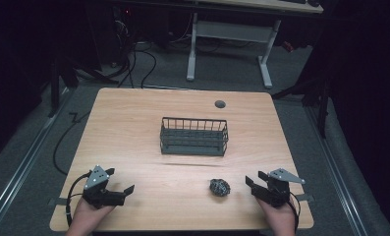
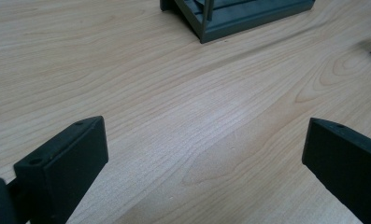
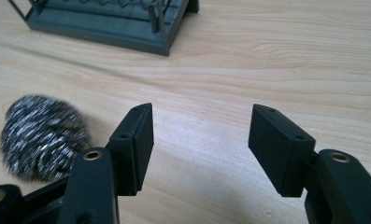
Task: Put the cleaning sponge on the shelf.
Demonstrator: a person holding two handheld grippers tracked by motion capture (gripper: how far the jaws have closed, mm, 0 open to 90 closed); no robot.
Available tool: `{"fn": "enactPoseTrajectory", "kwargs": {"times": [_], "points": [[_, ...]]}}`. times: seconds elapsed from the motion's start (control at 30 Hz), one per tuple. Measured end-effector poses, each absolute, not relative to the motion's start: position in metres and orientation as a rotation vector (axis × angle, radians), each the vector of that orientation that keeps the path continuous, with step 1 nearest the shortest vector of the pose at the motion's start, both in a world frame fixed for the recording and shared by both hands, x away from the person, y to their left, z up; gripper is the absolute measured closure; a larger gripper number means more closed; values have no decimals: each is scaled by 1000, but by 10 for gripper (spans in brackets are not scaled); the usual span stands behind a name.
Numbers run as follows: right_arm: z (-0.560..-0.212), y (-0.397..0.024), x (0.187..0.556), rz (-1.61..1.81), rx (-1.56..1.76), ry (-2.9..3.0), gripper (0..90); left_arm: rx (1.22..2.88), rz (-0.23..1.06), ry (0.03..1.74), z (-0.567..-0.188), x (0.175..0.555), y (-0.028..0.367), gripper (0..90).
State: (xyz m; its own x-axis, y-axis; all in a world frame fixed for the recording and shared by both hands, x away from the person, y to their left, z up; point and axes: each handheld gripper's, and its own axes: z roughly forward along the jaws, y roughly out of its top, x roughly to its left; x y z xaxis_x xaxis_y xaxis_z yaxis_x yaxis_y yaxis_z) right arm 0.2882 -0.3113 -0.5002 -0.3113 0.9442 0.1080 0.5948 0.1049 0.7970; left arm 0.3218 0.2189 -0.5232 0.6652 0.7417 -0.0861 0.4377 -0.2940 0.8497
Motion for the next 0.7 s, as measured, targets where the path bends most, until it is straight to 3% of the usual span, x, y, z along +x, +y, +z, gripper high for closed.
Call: {"fn": "enactPoseTrajectory", "kwargs": {"times": [0.7], "points": [[-509,-306,292,1029,1494,1988,391,1943,403,901,-522,321,218,10]]}}
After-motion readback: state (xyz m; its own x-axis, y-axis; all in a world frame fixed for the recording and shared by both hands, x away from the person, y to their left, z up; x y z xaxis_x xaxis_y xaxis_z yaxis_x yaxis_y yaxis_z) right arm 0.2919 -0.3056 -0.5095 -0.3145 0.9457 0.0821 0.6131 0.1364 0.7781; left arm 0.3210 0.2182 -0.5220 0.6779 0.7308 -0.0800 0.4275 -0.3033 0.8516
